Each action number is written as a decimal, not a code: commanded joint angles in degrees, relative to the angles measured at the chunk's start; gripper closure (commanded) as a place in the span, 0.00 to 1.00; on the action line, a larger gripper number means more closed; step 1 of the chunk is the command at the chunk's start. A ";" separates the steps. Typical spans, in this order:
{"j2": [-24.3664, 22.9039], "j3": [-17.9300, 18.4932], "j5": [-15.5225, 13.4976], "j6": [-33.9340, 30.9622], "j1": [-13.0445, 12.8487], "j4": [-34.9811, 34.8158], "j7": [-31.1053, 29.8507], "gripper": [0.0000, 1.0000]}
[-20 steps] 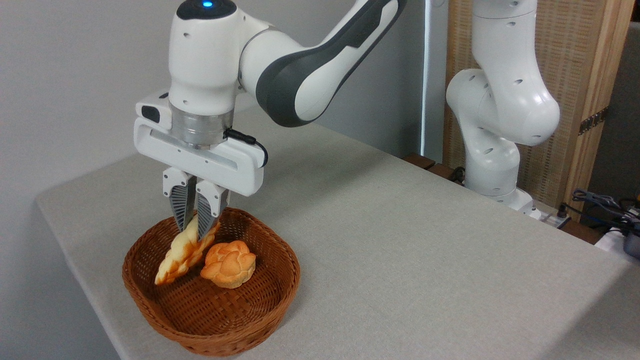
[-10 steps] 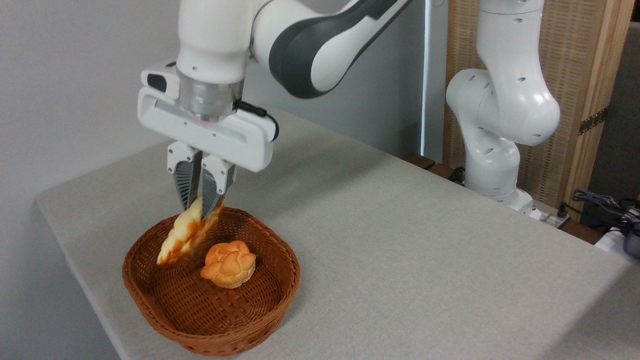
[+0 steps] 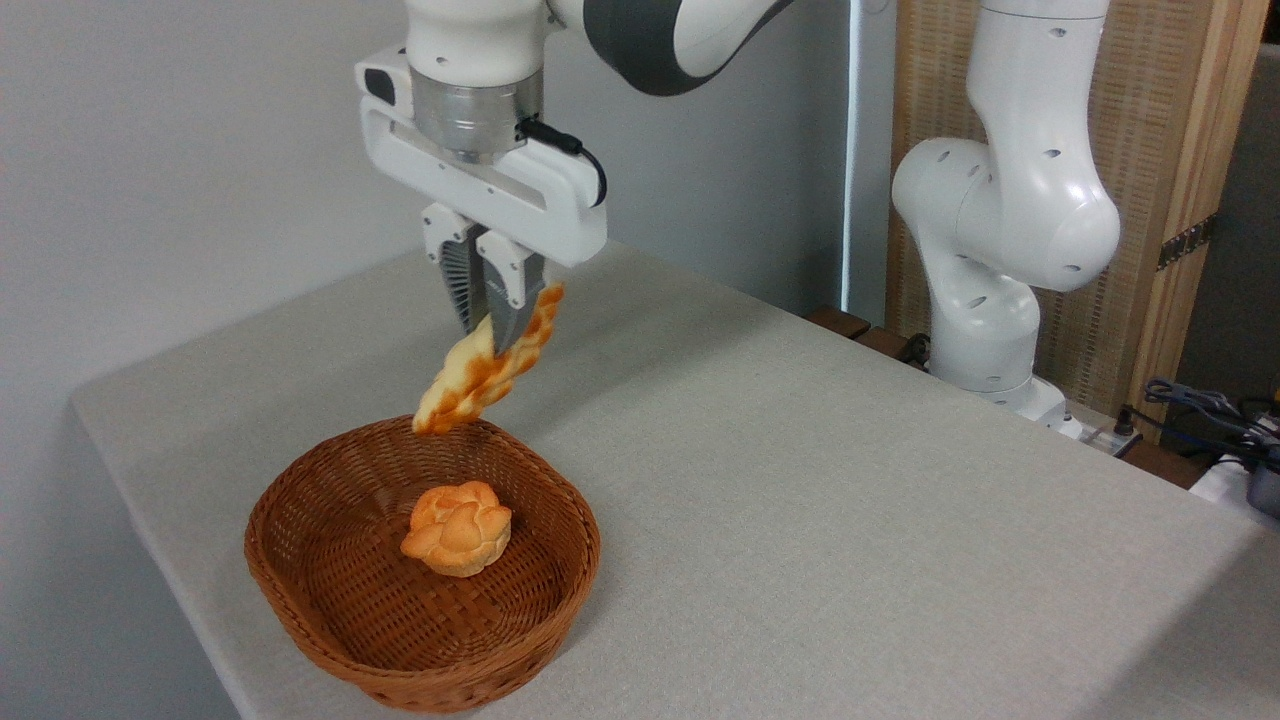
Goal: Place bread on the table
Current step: 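Lift the long roll up out of the basket, then carry the roll beside the basket, lower it onto the table, release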
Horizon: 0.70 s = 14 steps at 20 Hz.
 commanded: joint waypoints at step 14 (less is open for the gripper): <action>-5.90 -1.96 -0.27 -0.95 -2.85 -13.45 9.09 0.00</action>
